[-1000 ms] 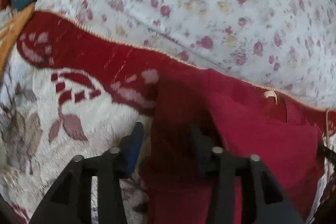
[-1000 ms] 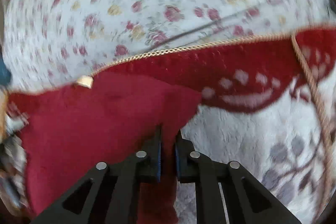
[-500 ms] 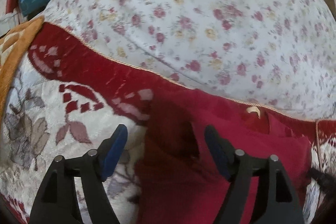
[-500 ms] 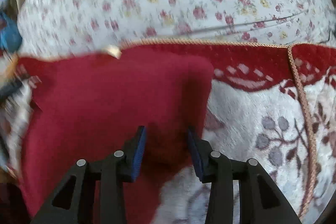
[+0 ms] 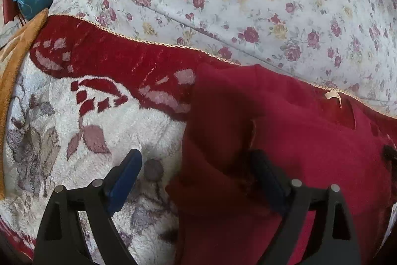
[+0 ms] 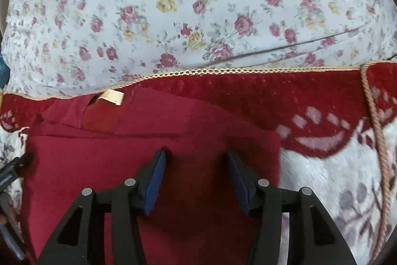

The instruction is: Fold small clothes

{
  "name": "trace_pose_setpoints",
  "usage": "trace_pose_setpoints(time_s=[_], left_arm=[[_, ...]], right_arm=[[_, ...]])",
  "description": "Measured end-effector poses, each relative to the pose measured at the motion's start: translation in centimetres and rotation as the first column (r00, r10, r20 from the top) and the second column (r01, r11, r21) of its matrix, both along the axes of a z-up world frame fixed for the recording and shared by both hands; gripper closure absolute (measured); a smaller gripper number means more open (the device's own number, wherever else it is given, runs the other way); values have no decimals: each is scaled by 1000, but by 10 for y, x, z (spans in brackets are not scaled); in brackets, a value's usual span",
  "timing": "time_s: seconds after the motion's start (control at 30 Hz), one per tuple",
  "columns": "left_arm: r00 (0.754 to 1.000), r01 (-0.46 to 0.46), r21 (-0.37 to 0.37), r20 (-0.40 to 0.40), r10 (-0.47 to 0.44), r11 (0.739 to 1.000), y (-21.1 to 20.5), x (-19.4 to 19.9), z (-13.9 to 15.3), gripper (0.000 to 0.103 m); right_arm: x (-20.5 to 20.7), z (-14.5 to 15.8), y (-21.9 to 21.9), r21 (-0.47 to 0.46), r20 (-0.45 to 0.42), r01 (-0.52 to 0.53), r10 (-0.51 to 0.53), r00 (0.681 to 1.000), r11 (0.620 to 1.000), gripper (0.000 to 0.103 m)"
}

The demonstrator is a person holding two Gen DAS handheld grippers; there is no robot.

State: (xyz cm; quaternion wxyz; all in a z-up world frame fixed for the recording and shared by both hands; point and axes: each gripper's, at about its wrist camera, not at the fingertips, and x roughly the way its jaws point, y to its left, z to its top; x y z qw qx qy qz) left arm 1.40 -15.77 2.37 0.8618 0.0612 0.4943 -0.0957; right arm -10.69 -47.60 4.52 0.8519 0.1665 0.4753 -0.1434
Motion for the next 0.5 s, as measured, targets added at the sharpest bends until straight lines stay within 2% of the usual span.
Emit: trace_pose_setpoints(time_s=[0.13, 0.23, 0.33, 0.5], left_arm=[[1000, -8, -2, 3, 8, 1000, 0, -2, 1, 13], [1000, -10, -3, 9, 10, 1000, -2, -4, 1, 13], [1000, -14, 1, 23, 14, 1000, -3, -10, 4, 13], [999, -1, 12, 52, 0, 1000, -6, -19, 13, 13]], right_arm=[[-46, 12, 11, -39, 20, -36, 37, 999, 999, 38], [-59, -16, 14, -77, -88, -51, 44, 995, 996, 35], [-74, -12, -1, 27, -50, 18, -16, 999, 999, 33], [-84, 21, 7, -18, 35, 23, -22, 999, 1000, 32]])
